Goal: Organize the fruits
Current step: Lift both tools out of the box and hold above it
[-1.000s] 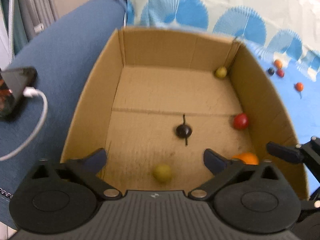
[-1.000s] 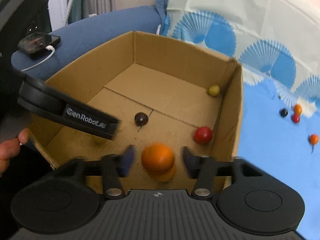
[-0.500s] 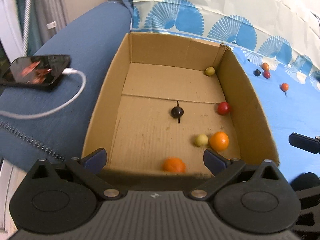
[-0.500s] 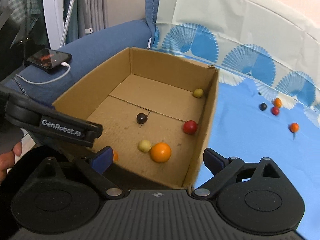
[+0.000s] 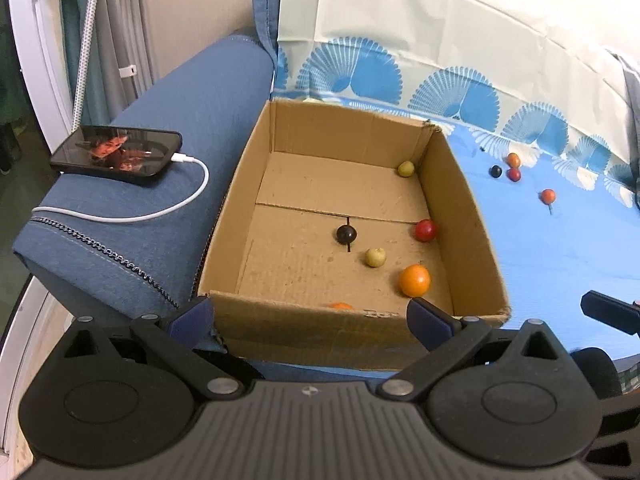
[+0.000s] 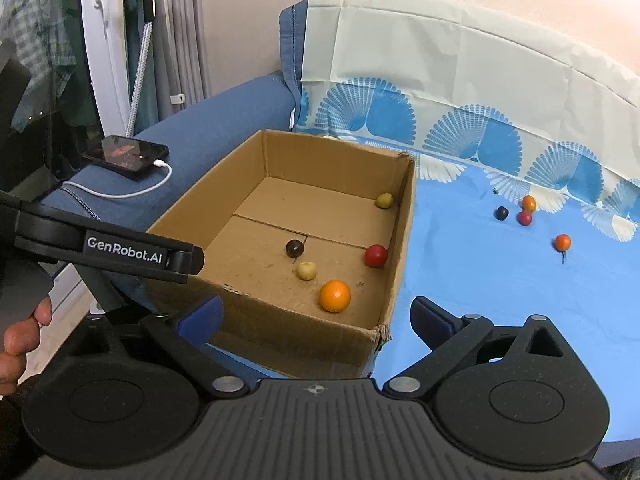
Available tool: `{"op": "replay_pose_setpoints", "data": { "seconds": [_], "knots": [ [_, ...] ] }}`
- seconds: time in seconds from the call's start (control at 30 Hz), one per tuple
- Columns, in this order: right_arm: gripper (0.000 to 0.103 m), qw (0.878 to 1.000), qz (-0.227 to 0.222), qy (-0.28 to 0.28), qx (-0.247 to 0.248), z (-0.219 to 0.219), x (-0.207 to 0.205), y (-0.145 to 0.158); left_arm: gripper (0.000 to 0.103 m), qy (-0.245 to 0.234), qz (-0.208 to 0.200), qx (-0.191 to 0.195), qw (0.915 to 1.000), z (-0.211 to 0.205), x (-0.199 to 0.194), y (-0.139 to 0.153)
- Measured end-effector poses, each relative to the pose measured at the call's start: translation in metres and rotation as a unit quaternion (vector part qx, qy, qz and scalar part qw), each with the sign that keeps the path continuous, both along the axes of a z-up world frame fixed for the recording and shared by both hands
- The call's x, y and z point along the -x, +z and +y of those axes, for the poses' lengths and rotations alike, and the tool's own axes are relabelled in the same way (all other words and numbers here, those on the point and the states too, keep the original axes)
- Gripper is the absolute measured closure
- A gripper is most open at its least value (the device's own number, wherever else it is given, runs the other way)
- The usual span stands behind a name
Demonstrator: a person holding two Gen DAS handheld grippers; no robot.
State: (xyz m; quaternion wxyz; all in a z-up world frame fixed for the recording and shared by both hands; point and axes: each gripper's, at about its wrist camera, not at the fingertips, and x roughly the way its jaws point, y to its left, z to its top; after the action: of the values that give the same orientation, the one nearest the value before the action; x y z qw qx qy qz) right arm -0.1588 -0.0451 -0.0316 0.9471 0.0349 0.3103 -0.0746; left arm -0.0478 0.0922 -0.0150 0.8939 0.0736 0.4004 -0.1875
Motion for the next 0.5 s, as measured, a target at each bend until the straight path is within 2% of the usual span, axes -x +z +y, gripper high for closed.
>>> {"op": "replay_pose_setpoints", "data": {
  "seconds": [0.5],
  "knots": [
    [0.001, 0.999, -0.038, -0.009, 0.003, 0.005, 0.037, 0.017, 0.000, -0.010, -0.037, 0.006, 0.9993, 0.005, 0.039, 0.022]
  ]
}}
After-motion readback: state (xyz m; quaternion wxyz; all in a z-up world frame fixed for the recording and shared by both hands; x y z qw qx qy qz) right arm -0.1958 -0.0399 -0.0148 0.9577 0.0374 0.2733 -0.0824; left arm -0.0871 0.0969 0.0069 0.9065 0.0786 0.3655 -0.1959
